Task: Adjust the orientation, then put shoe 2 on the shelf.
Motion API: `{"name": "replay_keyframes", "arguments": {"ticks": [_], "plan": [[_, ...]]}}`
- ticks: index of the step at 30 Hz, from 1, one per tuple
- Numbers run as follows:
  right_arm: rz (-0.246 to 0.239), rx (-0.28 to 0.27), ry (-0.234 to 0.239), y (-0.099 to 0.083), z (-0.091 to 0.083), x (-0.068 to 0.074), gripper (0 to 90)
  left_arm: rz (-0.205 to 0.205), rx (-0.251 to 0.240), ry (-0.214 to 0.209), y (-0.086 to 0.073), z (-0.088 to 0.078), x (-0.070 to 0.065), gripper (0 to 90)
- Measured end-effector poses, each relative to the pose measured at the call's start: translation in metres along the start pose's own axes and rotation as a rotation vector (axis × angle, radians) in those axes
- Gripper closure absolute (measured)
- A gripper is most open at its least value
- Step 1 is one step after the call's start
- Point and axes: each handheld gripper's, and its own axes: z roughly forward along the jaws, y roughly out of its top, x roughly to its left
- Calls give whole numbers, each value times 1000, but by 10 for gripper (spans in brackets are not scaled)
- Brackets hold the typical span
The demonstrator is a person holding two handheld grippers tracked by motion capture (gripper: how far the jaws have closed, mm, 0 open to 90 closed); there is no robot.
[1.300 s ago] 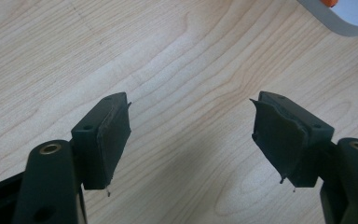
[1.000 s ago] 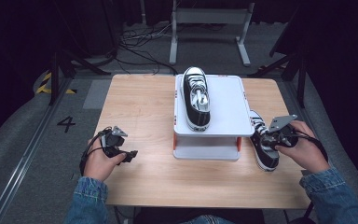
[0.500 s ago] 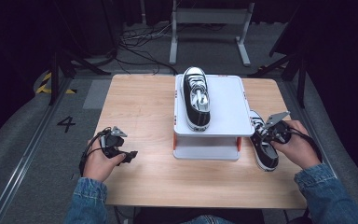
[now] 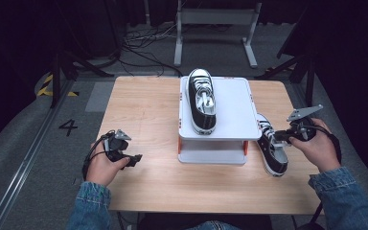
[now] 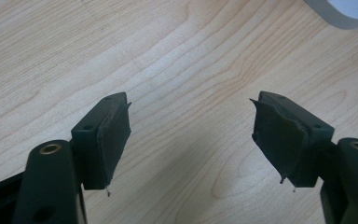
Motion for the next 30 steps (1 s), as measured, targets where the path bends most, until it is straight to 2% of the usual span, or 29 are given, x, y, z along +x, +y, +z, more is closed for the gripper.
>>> {"name": "replay_keyframes", "arguments": {"ticks": [4, 10, 15, 18, 21, 24, 26, 30], "plan": [[73, -43, 46, -1, -3, -3, 832, 0, 2, -2, 0, 1, 1, 275], [149, -111, 69, -1, -14, -5, 838, -1, -3, -4, 1, 1, 2, 275], [176, -163, 74, 0, -25, -6, 838, -10, -4, -5, 1, 0, 3, 276], [189, -196, 53, 3, -35, -5, 839, -1, -6, -9, 2, 1, 5, 276], [195, -238, 53, 7, -47, -4, 838, -7, -13, -12, 4, 2, 5, 276], [198, -264, 44, 9, -54, -4, 839, -1, -9, -14, 6, 2, 5, 276], [181, -286, 31, 13, -62, -5, 839, 3, -10, -21, 8, 3, 4, 276], [177, -320, 23, 21, -75, -8, 838, 1, -14, -13, 7, 3, 5, 276]]}}
